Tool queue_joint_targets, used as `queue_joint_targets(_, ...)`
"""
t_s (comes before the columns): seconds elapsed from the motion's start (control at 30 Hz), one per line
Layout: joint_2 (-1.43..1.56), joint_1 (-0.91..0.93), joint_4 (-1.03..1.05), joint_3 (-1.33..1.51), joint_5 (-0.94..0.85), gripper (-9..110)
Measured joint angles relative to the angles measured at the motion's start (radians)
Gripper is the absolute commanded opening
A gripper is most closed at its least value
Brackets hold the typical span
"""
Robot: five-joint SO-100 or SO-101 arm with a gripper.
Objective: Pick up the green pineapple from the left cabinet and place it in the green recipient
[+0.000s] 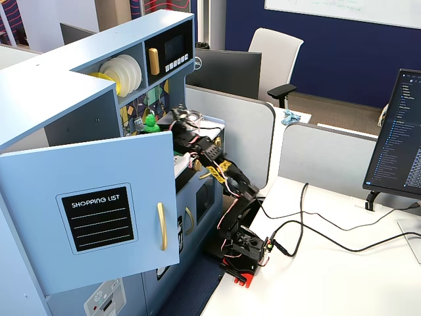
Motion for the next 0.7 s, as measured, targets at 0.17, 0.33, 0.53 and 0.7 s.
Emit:
queue_joint_targets(0.17,-0.129,-0.011,-0.025,-0.055,-0.015,0)
queue_joint_targets(0.33,-0.219,-0.003,-0.035,-0.098,-0.034,0)
queue_joint_targets(0.53,-0.356,-0.002,-0.035,-0.210,-0.044,3)
queue_joint_targets(0.7,-0.437,0.000,0.031,-0.313,-0.043,18)
